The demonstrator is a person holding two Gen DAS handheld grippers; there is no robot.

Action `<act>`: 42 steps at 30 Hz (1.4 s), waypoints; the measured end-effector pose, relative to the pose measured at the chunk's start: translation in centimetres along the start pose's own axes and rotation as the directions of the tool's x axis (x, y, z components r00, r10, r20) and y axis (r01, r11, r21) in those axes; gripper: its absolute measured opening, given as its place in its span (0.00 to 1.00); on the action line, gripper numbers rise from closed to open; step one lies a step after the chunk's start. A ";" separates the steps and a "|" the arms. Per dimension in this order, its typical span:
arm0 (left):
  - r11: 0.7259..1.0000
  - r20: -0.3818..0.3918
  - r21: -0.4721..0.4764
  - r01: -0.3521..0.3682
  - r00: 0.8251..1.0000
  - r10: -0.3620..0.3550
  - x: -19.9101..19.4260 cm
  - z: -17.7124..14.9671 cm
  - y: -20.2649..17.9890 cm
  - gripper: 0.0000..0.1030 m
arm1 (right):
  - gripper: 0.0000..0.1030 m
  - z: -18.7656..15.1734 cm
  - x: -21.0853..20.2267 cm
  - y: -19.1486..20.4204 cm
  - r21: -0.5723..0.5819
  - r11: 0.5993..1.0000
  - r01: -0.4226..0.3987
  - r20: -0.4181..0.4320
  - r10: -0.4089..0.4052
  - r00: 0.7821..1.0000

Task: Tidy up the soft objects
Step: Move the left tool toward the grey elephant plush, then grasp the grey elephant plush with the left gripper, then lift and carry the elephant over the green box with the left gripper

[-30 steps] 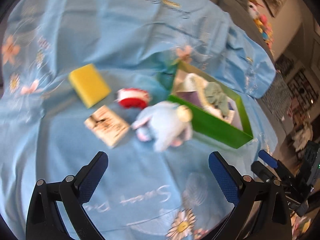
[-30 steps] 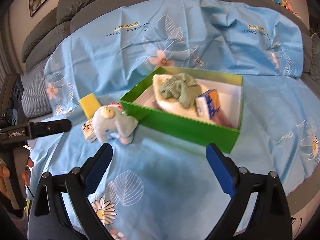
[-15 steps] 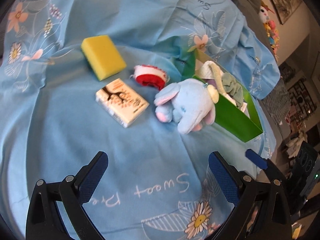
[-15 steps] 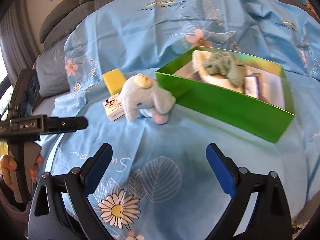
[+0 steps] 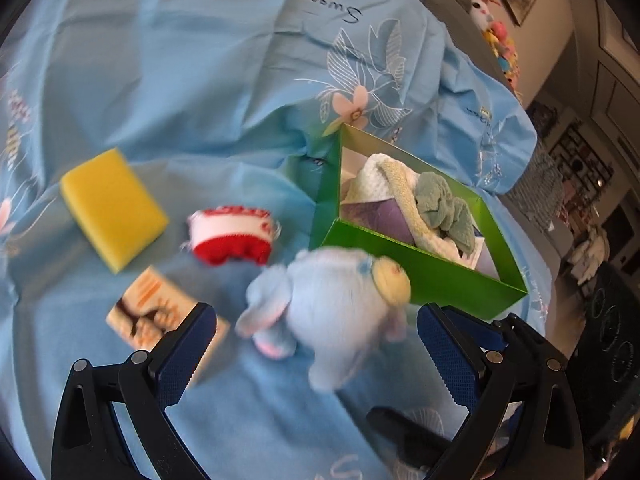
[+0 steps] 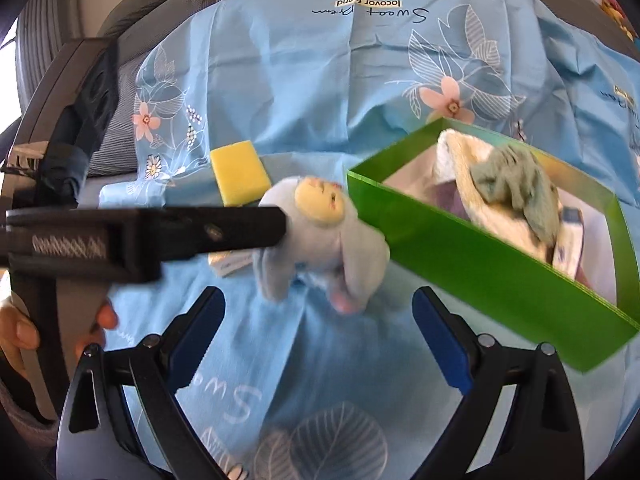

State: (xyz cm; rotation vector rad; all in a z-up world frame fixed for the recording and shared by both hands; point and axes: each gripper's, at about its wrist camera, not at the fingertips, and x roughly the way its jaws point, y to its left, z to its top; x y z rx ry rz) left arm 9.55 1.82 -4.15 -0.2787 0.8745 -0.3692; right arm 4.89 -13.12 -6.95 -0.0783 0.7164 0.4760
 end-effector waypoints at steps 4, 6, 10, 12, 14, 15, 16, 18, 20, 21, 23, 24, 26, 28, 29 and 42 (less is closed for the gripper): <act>0.998 -0.024 0.026 0.049 0.999 -0.048 1.5 0.6 0.2 0.98 | 0.92 1.3 1.6 -0.3 -0.003 1.000 -0.012 -0.005 0.011 1.000; 0.996 -0.037 0.036 0.077 0.996 -0.075 2.1 0.4 0.2 0.98 | 0.93 1.7 2.3 -0.3 -0.007 1.000 -0.009 -0.010 0.009 1.000; 0.991 -0.048 0.029 0.127 0.991 -0.125 2.9 0.0 0.5 0.96 | 0.91 2.2 4.2 -0.1 -0.016 1.000 -0.004 -0.034 0.004 0.999; 0.992 -0.049 0.019 0.127 0.991 -0.126 3.1 0.0 0.7 0.86 | 0.88 2.3 4.8 0.1 -0.020 1.000 -0.023 -0.046 0.022 0.999; 0.989 -0.058 -0.001 0.148 0.987 -0.147 3.4 -0.2 0.9 0.78 | 0.76 2.2 5.4 0.4 -0.027 0.999 -0.030 -0.060 0.029 0.998; 0.989 -0.055 -0.006 0.145 0.988 -0.145 3.5 -0.4 1.0 0.77 | 0.68 2.2 5.7 0.5 -0.030 0.999 -0.029 -0.070 0.027 0.997; 0.989 -0.053 -0.014 0.148 0.988 -0.148 3.5 -0.6 1.2 0.77 | 0.66 2.1 6.0 0.6 -0.034 0.999 -0.013 -0.078 0.011 0.997; 0.987 -0.043 -0.023 0.156 0.987 -0.157 3.2 -0.6 1.3 0.72 | 0.63 2.1 6.3 0.5 -0.034 0.999 -0.013 -0.081 0.011 0.997; 0.988 -0.040 -0.020 0.156 0.987 -0.157 3.0 -0.6 1.2 0.71 | 0.59 2.1 6.2 0.8 -0.050 0.999 -0.009 -0.076 0.005 0.997; 0.988 -0.038 -0.019 0.156 0.987 -0.156 2.8 -0.6 1.1 0.71 | 0.58 2.1 6.2 0.9 -0.059 0.998 -0.006 -0.076 0.002 0.997; 0.987 -0.035 -0.018 0.157 0.987 -0.158 2.4 -0.6 0.9 0.71 | 0.57 2.2 5.9 1.1 -0.075 0.997 -0.001 -0.071 -0.005 0.997; 0.987 -0.032 -0.014 0.158 0.987 -0.158 2.1 -0.6 0.7 0.71 | 0.56 2.2 5.7 1.2 -0.077 0.997 0.000 -0.066 -0.005 0.998; 0.987 -0.024 0.001 0.160 0.987 -0.159 1.4 -0.6 0.1 0.71 | 0.56 2.2 5.0 1.1 -0.069 0.998 -0.004 -0.053 0.000 0.999; 0.986 -0.013 0.018 0.164 0.986 -0.164 0.6 -0.6 -0.7 0.71 | 0.56 2.2 4.0 1.3 -0.068 0.998 0.002 -0.033 -0.004 0.999; 0.986 -0.008 0.027 0.165 0.986 -0.165 0.1 -0.7 -1.2 0.71 | 0.56 2.2 3.4 1.3 -0.069 0.998 0.008 -0.021 -0.009 1.000; 0.981 0.004 0.171 0.096 0.995 -0.098 -2.0 -0.4 -9.1 0.71 | 0.57 0.8 -3.6 -0.8 -0.025 1.000 0.005 0.091 -0.003 0.996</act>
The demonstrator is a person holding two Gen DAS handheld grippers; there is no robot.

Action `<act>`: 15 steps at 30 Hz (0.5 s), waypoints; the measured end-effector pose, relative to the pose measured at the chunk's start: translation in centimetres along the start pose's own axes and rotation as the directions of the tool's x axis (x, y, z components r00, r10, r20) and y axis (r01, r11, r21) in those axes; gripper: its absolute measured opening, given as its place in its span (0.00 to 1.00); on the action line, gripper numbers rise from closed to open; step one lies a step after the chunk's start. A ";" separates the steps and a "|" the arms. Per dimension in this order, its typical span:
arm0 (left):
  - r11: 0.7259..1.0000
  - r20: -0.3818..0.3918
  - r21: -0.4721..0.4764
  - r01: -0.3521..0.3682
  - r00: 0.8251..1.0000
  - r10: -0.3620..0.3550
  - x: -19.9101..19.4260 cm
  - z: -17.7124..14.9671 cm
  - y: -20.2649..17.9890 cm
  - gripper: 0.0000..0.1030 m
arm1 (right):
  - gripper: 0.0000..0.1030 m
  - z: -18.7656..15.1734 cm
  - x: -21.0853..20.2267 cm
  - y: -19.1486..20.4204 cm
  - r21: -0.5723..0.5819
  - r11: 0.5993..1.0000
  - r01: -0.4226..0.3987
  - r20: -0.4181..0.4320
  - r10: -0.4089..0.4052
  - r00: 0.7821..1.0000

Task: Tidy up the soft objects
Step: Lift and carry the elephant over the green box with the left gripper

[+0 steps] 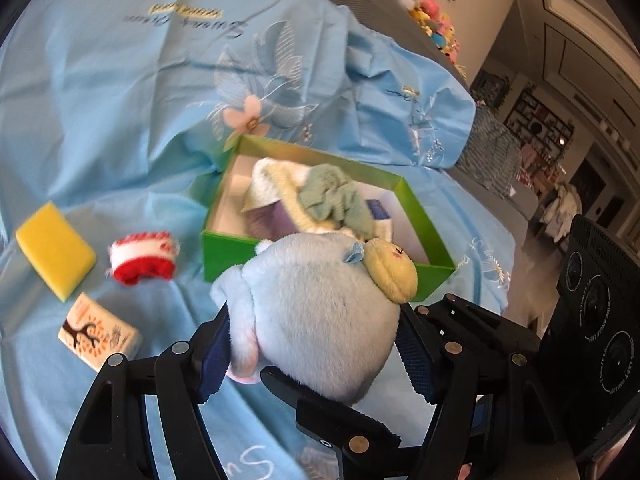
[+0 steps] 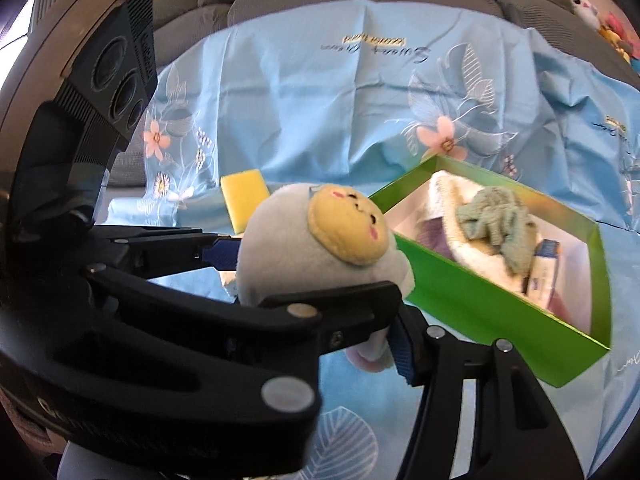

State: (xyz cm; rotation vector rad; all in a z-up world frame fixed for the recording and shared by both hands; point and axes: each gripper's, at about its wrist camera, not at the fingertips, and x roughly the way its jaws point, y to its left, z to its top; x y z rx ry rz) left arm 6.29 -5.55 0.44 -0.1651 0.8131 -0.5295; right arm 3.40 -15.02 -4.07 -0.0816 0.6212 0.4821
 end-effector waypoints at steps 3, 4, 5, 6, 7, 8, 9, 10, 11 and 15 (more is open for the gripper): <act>0.999 0.009 0.039 -0.009 1.000 0.009 0.2 1.3 -1.8 0.71 | 0.57 0.5 -1.2 -1.2 0.025 1.000 0.002 0.037 -0.003 0.999; 0.999 0.009 0.049 -0.010 1.000 0.009 0.4 1.8 -2.2 0.71 | 0.57 0.7 -1.7 -1.8 0.034 0.999 0.003 0.052 -0.005 0.999; 0.998 0.009 0.060 -0.010 1.000 0.010 0.7 2.6 -2.9 0.71 | 0.57 0.9 -2.0 -2.1 0.037 0.999 0.004 0.061 -0.007 0.998; 0.998 0.010 0.068 -0.012 1.000 0.011 0.9 3.2 -3.3 0.71 | 0.57 1.2 -2.4 -2.7 0.041 0.999 0.008 0.073 -0.011 0.997; 0.997 0.013 0.078 -0.013 1.000 0.012 1.0 3.8 -3.7 0.71 | 0.57 1.6 -2.7 -3.2 0.043 0.999 0.012 0.083 -0.016 0.996; 0.996 0.018 0.090 -0.014 1.000 0.012 1.1 4.5 -4.1 0.71 | 0.57 1.9 -3.0 -3.6 0.044 0.999 0.015 0.091 -0.019 0.996; 0.995 0.021 0.099 -0.013 1.000 0.011 1.4 5.4 -4.5 0.71 | 0.57 2.2 -3.3 -4.1 0.047 0.999 0.017 0.104 -0.022 0.994; 0.995 0.023 0.104 -0.009 1.000 0.007 1.7 6.3 -4.9 0.71 | 0.57 2.7 -3.5 -4.7 0.052 0.998 0.019 0.117 -0.025 0.993; 0.994 0.024 0.106 -0.005 1.000 0.003 2.1 7.2 -5.0 0.71 | 0.57 3.3 -3.7 -5.4 0.058 0.998 0.021 0.128 -0.028 0.991; 0.995 0.006 0.095 -0.005 1.000 0.004 3.6 10.2 -4.7 0.71 | 0.57 5.5 -3.6 -7.7 0.085 0.996 0.018 0.155 -0.031 0.987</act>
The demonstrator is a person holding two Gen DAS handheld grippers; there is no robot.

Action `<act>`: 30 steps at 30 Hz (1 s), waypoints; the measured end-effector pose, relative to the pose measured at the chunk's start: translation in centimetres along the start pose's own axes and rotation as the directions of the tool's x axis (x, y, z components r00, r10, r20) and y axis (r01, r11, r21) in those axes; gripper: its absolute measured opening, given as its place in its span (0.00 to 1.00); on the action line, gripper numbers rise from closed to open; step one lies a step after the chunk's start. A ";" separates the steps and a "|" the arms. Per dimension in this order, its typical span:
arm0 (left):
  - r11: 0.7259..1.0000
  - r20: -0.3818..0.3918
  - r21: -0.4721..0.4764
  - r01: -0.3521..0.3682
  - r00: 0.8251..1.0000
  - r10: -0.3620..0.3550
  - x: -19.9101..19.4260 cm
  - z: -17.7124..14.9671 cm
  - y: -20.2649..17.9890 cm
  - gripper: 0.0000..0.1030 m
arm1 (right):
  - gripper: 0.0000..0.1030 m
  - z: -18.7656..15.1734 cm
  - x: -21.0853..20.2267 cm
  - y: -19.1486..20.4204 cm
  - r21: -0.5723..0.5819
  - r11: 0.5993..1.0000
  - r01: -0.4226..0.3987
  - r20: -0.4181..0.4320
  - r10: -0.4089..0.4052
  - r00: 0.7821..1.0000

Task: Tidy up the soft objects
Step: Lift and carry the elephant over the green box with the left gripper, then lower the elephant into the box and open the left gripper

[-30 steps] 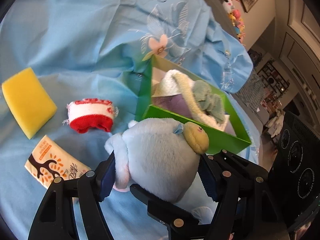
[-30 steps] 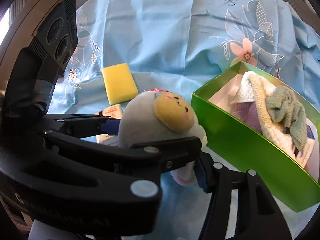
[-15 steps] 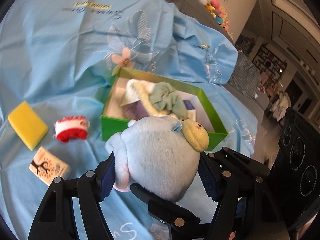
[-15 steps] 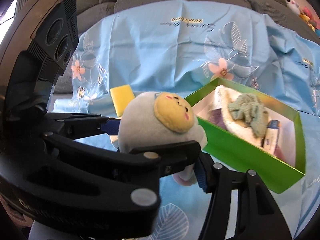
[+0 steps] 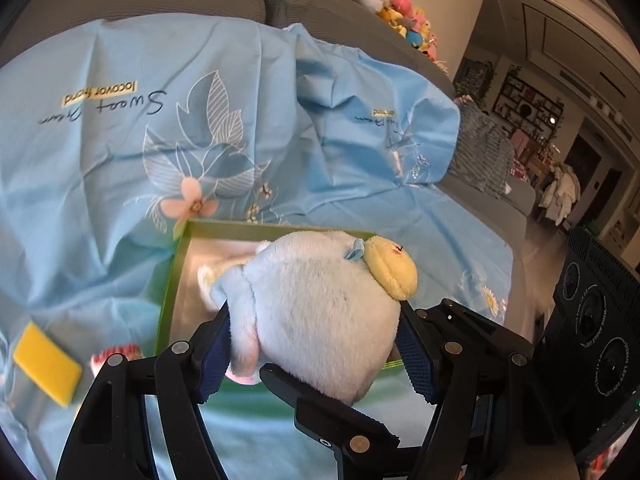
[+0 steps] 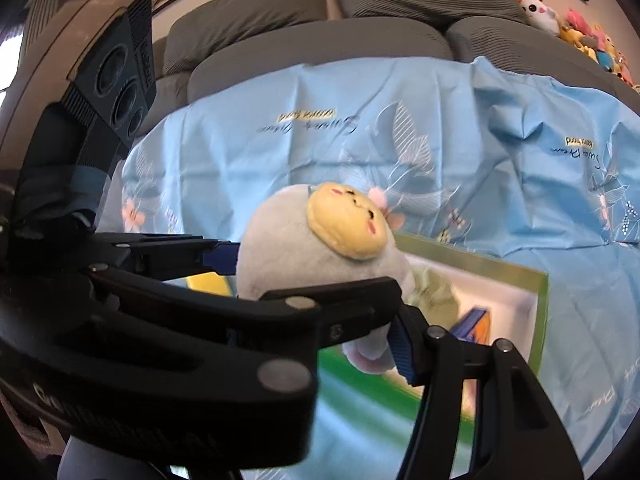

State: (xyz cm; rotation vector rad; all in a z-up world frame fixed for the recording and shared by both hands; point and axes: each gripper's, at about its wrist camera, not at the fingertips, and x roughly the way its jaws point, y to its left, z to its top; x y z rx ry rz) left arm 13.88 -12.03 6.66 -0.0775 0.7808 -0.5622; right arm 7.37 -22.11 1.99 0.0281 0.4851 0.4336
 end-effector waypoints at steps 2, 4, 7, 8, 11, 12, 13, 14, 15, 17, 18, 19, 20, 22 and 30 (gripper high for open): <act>1.000 -0.014 -0.007 -0.007 1.000 0.007 0.8 0.9 0.6 0.71 | 0.57 0.9 0.8 -0.9 0.013 1.000 -0.009 0.000 0.009 1.000; 1.000 -0.031 -0.011 -0.020 0.999 0.020 1.7 1.5 1.3 0.71 | 0.57 1.6 1.8 -1.5 0.028 0.999 -0.018 -0.009 0.018 1.000; 0.999 -0.062 -0.037 -0.035 0.998 0.033 3.1 1.8 2.7 0.71 | 0.57 2.0 3.5 -2.0 0.047 0.998 -0.033 -0.035 0.034 0.999; 0.998 -0.074 -0.049 -0.040 0.997 0.036 3.7 1.8 3.3 0.71 | 0.57 2.1 4.4 -2.2 0.056 0.998 -0.039 -0.051 0.042 0.998; 0.993 -0.113 -0.109 -0.049 0.993 0.037 5.3 1.2 5.4 0.71 | 0.57 1.9 6.6 -2.5 0.084 0.995 -0.055 -0.099 0.063 0.993; 0.991 -0.123 -0.124 -0.052 0.992 0.036 5.7 1.0 6.0 0.71 | 0.57 1.8 7.3 -2.6 0.092 0.994 -0.058 -0.118 0.069 0.991; 0.989 -0.134 -0.140 -0.054 0.990 0.035 6.1 0.8 6.5 0.71 | 0.57 1.6 8.0 -2.6 0.097 0.994 -0.059 -0.134 0.072 0.988; 0.986 -0.144 -0.154 -0.057 0.989 0.035 6.5 0.6 7.0 0.71 | 0.57 1.3 8.8 -2.6 0.104 0.993 -0.059 -0.156 0.074 0.985; 0.984 -0.152 -0.169 -0.061 0.988 0.035 6.8 0.3 7.5 0.71 | 0.57 1.1 9.3 -2.6 0.106 0.993 -0.059 -0.168 0.077 0.983; 0.978 -0.166 -0.200 -0.060 0.986 0.027 7.3 0.0 8.4 0.71 | 0.59 0.7 10.6 -2.6 0.108 0.992 -0.059 -0.205 0.080 0.976; 0.975 -0.169 -0.215 -0.060 0.985 0.023 7.6 -0.2 8.7 0.71 | 0.59 0.5 11.1 -2.6 0.108 0.992 -0.060 -0.220 0.083 0.972; 0.972 -0.173 -0.224 -0.064 0.985 0.025 7.8 -0.4 9.0 0.71 | 0.59 0.5 11.6 -2.5 0.107 0.993 -0.058 -0.236 0.082 0.968; 0.971 -0.177 -0.229 -0.068 0.984 0.027 8.0 -0.5 9.2 0.71 | 0.59 0.5 11.9 -2.4 0.102 0.993 -0.052 -0.245 0.076 0.966; 0.969 -0.189 -0.236 -0.072 0.982 0.027 8.2 -0.6 9.4 0.75 | 0.63 0.3 12.4 -2.3 0.093 0.995 -0.044 -0.266 0.067 0.962; 0.970 -0.197 -0.206 -0.125 0.977 0.084 7.1 -0.2 8.9 0.85 | 0.79 -0.3 11.6 -2.8 0.081 0.997 0.004 -0.290 0.019 0.957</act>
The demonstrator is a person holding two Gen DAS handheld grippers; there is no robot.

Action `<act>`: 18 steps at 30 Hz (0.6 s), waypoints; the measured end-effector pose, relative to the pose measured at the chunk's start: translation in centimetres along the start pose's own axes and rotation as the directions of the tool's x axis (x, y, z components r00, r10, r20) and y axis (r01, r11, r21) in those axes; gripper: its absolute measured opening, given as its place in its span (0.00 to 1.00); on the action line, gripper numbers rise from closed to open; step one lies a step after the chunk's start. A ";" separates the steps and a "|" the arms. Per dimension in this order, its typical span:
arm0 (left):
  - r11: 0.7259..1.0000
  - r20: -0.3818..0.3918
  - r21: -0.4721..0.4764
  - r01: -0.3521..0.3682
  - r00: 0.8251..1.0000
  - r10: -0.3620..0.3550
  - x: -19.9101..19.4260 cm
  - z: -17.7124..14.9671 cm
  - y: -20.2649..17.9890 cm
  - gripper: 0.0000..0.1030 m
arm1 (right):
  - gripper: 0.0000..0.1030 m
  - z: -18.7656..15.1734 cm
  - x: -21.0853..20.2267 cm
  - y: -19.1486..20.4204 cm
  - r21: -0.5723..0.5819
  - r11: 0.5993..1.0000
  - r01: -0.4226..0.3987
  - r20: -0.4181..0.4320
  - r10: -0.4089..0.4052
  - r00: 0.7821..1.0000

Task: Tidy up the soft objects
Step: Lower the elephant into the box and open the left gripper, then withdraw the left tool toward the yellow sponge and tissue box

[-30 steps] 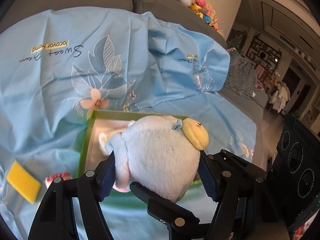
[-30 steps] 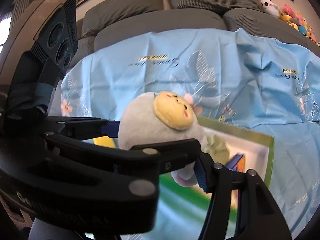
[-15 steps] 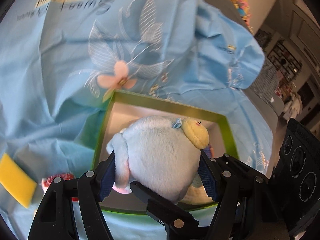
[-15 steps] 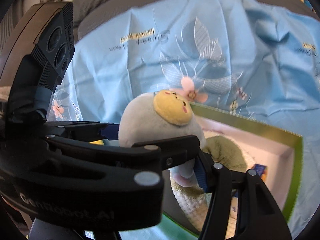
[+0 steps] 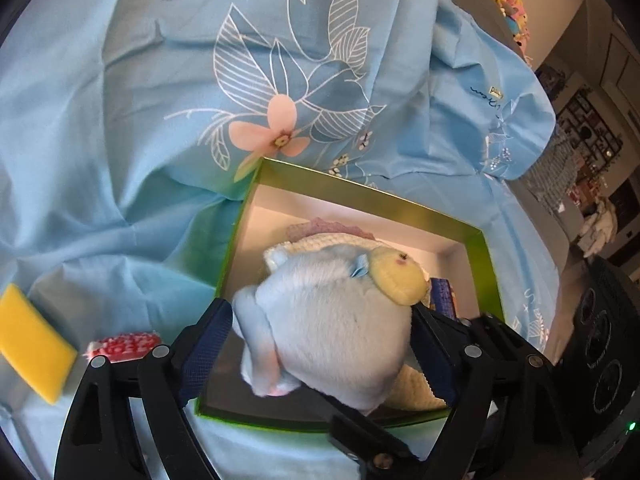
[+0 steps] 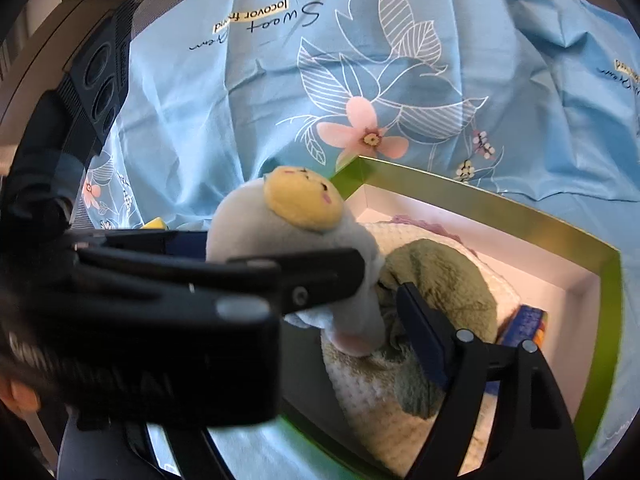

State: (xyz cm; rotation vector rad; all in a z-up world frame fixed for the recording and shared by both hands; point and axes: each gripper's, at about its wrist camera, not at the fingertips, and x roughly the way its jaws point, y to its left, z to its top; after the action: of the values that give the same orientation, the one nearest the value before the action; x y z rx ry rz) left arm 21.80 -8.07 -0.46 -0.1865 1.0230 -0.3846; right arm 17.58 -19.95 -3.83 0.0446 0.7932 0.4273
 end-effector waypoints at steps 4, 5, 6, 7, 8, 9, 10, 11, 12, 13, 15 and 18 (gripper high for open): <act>0.999 0.015 0.000 -0.046 0.999 0.046 -0.9 0.1 -0.1 0.90 | 0.79 -0.8 -1.1 0.0 -0.023 0.999 0.033 -0.009 -0.034 0.999; 0.998 0.023 -0.005 -0.055 0.998 0.055 -1.2 0.2 0.0 0.90 | 0.79 -0.9 -1.4 0.0 -0.024 0.999 0.039 -0.008 -0.039 0.999; 0.998 0.030 -0.010 -0.054 0.998 0.054 -1.6 0.2 0.1 0.90 | 0.79 -1.1 -1.8 -0.1 -0.022 0.999 0.044 -0.006 -0.044 0.999; 0.999 0.038 -0.015 -0.051 0.998 0.051 -2.0 0.2 0.1 0.90 | 0.79 -1.2 -2.1 -0.3 -0.016 0.999 0.049 -0.005 -0.049 0.999; 0.999 0.043 -0.020 -0.050 0.998 0.051 -2.3 0.3 0.1 0.90 | 0.79 -1.4 -2.7 -0.5 -0.003 0.998 0.055 -0.003 -0.055 0.998; 0.998 0.047 -0.022 -0.051 0.998 0.052 -2.7 0.2 0.2 0.91 | 0.79 -1.4 -2.9 -0.6 0.004 0.998 0.055 -0.001 -0.055 0.998; 0.998 0.053 -0.023 -0.051 0.997 0.052 -3.2 0.1 0.2 0.91 | 0.80 -1.5 -3.3 -0.8 0.010 0.999 0.053 0.004 -0.053 0.999; 0.998 0.059 -0.022 -0.053 0.997 0.054 -3.6 0.0 0.2 0.91 | 0.80 -1.6 -3.8 -0.9 0.015 0.998 0.058 0.011 -0.058 0.998; 0.998 0.063 -0.023 -0.057 0.996 0.059 -3.9 0.0 0.3 0.91 | 0.80 -1.7 -4.2 -0.9 0.015 0.998 0.067 0.016 -0.067 0.998; 0.998 0.068 -0.028 -0.061 0.996 0.062 -4.3 -0.1 0.4 0.91 | 0.81 -1.8 -4.6 -0.9 0.015 0.997 0.073 0.022 -0.073 0.997; 0.998 0.076 -0.044 -0.054 0.995 0.057 -5.0 -0.4 0.9 0.91 | 0.82 -1.8 -5.4 -1.2 0.028 0.996 0.086 0.037 -0.087 0.996; 0.997 0.089 -0.060 -0.047 0.995 0.052 -6.5 -1.3 1.7 0.91 | 0.82 -1.9 -6.4 -1.6 0.059 0.995 0.085 0.048 -0.088 0.995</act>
State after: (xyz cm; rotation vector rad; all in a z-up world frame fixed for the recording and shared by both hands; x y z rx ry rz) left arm 18.05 -3.86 3.46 -0.2281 0.9482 -0.2996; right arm 12.83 -24.16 -1.11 0.0735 0.7549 0.3205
